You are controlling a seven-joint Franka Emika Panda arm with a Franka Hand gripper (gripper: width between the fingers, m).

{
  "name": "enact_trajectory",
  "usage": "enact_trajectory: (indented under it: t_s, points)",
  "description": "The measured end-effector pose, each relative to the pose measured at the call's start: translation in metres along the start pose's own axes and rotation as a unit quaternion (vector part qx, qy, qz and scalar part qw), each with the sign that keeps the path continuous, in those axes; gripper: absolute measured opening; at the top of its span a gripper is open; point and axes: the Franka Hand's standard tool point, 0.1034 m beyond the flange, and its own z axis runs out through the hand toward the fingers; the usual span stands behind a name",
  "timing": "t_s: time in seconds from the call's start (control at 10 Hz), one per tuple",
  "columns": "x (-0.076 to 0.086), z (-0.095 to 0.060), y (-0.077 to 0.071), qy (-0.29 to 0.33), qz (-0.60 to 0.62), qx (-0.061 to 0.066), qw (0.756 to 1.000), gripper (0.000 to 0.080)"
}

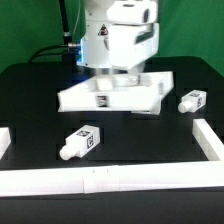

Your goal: Assemble one leg

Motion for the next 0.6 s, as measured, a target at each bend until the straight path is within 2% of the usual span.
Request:
enact_trajectory:
  t_s: [0.1, 0.2, 0.5, 0.6]
  points:
    - [0.0067, -0.0002, 0.0023, 0.004, 0.007, -0.004, 1.0, 0.0052]
    - [0.0013, 0.0022, -0.0009, 0.001, 0.009, 0.0, 1.0, 0.0052]
    - [-0.0005, 0.0052, -0.0019, -0.001, 0.008, 0.003, 1.0, 0.0052]
    - [-0.0007, 0.0084, 0.0079, 0.0, -0.05, 0.001, 0.999, 0.0052]
